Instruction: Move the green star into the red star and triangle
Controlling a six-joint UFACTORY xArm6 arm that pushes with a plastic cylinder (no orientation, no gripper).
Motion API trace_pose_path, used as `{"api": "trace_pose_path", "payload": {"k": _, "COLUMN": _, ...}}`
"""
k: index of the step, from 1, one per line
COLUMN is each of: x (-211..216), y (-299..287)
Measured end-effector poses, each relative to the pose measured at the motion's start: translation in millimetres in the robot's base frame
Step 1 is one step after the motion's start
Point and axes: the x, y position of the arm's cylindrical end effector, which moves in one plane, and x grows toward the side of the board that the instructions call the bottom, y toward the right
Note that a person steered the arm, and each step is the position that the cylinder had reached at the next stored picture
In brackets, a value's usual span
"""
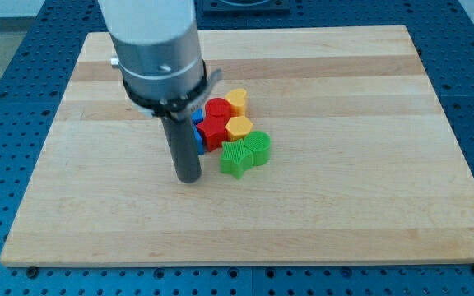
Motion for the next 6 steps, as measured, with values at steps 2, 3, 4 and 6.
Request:
{"api": "trace_pose_path", "payload": {"k": 2, "x": 12.6, "y": 21.3}}
{"api": "trace_pose_path", "payload": {"k": 3, "x": 1.8, "y": 111.4}}
{"api": "trace_pose_path", "payload": {"k": 4, "x": 1.8, "y": 117.3}}
{"api": "trace_pose_path", "payload": {"k": 6, "x": -27.2, "y": 125.9}}
